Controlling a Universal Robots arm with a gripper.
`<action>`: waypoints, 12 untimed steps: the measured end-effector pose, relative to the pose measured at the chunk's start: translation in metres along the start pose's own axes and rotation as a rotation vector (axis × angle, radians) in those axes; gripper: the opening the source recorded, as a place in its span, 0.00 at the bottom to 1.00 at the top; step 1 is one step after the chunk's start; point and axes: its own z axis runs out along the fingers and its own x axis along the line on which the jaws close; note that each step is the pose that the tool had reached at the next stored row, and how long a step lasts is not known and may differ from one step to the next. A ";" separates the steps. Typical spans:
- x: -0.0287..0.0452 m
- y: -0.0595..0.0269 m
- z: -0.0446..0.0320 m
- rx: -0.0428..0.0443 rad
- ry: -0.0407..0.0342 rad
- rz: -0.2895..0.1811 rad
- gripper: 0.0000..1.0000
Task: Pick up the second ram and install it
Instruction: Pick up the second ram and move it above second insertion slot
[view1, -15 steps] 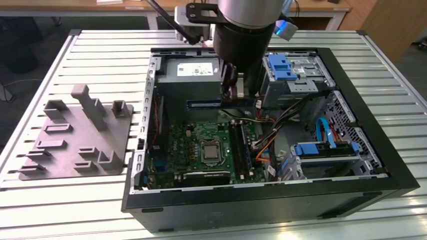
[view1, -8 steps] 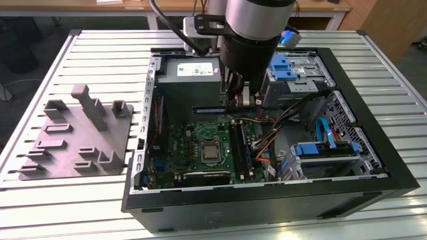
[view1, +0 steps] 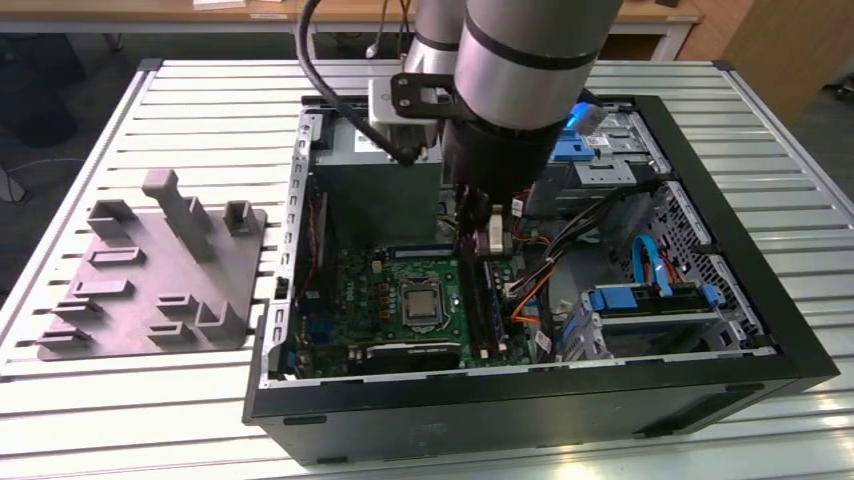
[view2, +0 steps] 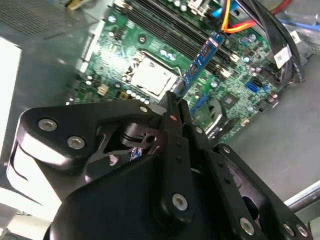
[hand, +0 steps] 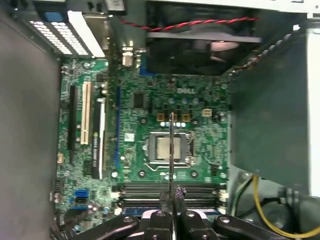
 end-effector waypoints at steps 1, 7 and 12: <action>0.0018 -0.0001 0.0018 0.0001 -0.0001 0.000 0.14; 0.0042 -0.0013 0.0125 0.0000 0.0000 0.000 0.14; 0.0048 -0.0020 0.0191 0.0000 0.0001 0.000 0.14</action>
